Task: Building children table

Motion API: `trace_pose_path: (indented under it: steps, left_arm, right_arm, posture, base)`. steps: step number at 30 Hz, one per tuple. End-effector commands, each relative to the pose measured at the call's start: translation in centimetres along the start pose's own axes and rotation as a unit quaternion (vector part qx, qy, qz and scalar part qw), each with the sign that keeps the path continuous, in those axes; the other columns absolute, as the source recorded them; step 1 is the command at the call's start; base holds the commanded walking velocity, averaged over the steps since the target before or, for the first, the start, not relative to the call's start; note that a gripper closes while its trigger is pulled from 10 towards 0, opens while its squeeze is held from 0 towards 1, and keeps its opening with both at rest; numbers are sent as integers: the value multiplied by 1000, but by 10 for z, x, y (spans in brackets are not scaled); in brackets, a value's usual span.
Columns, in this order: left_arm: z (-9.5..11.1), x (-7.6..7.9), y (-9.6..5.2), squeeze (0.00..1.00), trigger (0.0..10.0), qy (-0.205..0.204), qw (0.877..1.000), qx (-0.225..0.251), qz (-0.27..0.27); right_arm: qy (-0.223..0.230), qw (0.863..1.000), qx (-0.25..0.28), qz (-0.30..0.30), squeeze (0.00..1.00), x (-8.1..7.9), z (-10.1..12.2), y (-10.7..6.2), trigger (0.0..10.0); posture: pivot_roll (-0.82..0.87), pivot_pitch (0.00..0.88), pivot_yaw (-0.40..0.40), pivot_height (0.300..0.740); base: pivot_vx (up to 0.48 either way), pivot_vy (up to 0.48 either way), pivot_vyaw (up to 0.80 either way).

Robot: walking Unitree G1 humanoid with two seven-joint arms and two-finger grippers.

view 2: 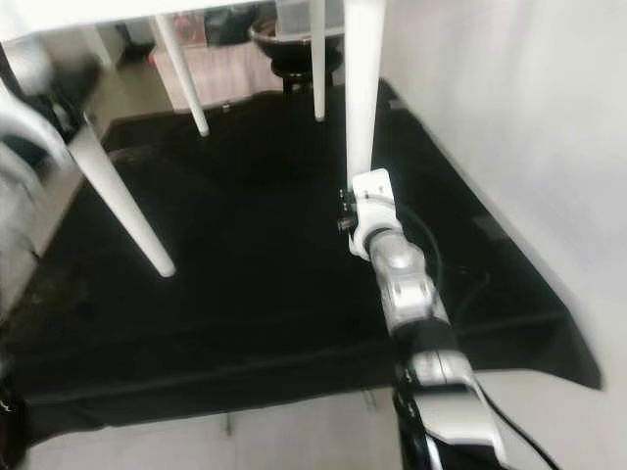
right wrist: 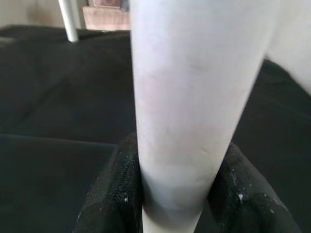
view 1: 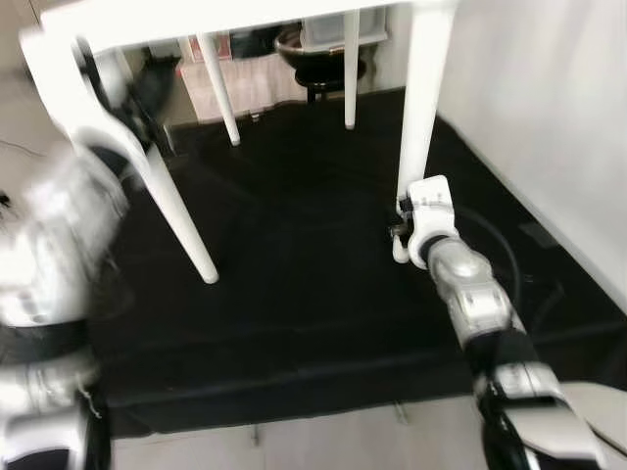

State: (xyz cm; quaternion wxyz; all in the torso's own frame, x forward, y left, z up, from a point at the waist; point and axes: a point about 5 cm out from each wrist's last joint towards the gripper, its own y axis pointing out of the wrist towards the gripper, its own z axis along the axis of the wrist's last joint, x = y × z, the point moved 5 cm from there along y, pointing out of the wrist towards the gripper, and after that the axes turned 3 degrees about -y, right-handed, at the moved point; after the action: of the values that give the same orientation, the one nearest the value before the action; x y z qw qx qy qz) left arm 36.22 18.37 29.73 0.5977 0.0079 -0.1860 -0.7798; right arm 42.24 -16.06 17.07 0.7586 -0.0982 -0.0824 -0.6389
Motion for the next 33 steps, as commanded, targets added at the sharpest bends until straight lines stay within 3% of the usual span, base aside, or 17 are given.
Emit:
trace_pose_path:
  steps: [1, 2, 3, 4, 7, 9, 14, 15, 17, 18, 19, 20, 23, 24, 25, 26, 33]
  left_arm:
    - [22, -3, -9, 1000, 10000, 41, 998, 47, 22]
    - [22, -3, -9, 1000, 10000, 41, 998, 47, 22]
    - [19, 0, -15, 1000, 10000, 79, 996, 45, 17]
    - [11, 5, -21, 1000, 10000, 106, 994, 37, 9]
    - [-5, 13, -33, 1000, 10000, 133, 991, 20, 4]
    - [-5, 13, -33, 1000, 10000, 133, 991, 20, 4]
    - [-46, 21, -58, 1000, 10000, 113, 993, -26, 20]
    - [-46, 21, -58, 1000, 10000, 113, 993, -26, 20]
    - [-68, 20, -75, 1000, 10000, 117, 991, -51, 49]
    - [-68, 20, -75, 1000, 10000, 117, 991, -51, 49]
    - [-75, 20, -81, 0, 10000, 121, 989, -60, 58]
    - [-92, 22, -91, 0, 10000, 127, 986, -93, 56]
    - [-107, 25, -100, 0, 10000, 133, 982, -120, 53]
    - [-119, 25, -111, 0, 10000, 134, 979, -141, 59]
    - [-119, 25, -111, 0, 10000, 134, 979, -141, 59]
    - [-128, 23, -120, 0, 10000, 140, 975, -157, 73]
    - [-137, 3, -135, 0, 10000, 168, 959, -173, 147]
  right_arm:
    - [7, 999, -6, 34, 0, -14, -14, -8, 10000]
    - [7, 999, -6, 34, 0, -14, -14, -8, 10000]
    - [9, 999, 9, 35, 27, -12, -12, -13, 10000]
    - [14, 998, 26, 46, 1000, -13, -9, -19, 10000]
    - [30, 997, 52, 56, 1000, -13, -6, -30, 10000]
    - [30, 997, 52, 56, 1000, -13, -6, -30, 10000]
    - [52, 995, 74, 48, 1000, -7, -7, -49, 10000]
    - [52, 995, 74, 48, 1000, -7, -7, -49, 10000]
    - [65, 993, 81, 59, 1000, -12, -10, -66, 10000]
    - [65, 993, 81, 59, 1000, -12, -10, -66, 10000]
    - [69, 992, 83, 64, 1000, -14, -11, -71, 10000]
    - [73, 992, 81, 69, 1000, -20, -16, -80, 10000]
    - [74, 992, 80, 71, 1000, -26, -20, -86, 10000]
    - [77, 991, 79, 81, 878, -36, -22, -91, 10000]
    - [77, 991, 79, 81, 878, -36, -22, -91, 10000]
    - [87, 989, 81, 93, 0, -45, -23, -94, 10000]
    - [89, 984, 91, 125, 0, -68, -16, -86, 10000]
  posture:
    - [-57, 85, 120, 740]
    - [-57, 85, 120, 740]
    - [-61, 82, 120, 740]
    - [-64, 80, 122, 740]
    - [-68, 77, 125, 740]
    - [-68, 77, 125, 740]
    - [-87, 69, 127, 740]
    - [-87, 69, 127, 740]
    - [-91, 61, 126, 740]
    - [-91, 61, 126, 740]
    - [-91, 61, 126, 740]
    - [-95, 61, 124, 740]
    - [-96, 60, 127, 740]
    - [-99, 56, 127, 740]
    - [-99, 56, 127, 740]
    - [-93, 52, 122, 740]
    - [-73, 38, 96, 740]
  base:
    - [0, 0, 0]
    - [0, 0, 0]
    - [0, 0, 0]
    - [0, 0, 0]
    - [0, 0, 0]
    - [0, 0, 0]
    - [0, 0, 0]
    - [0, 0, 0]
    - [0, 0, 0]
    - [0, 0, 0]
    - [0, 0, 0]
    - [0, 0, 0]
    - [0, 0, 0]
    - [0, 0, 0]
    - [0, 0, 0]
    - [0, 0, 0]
    - [0, 0, 0]
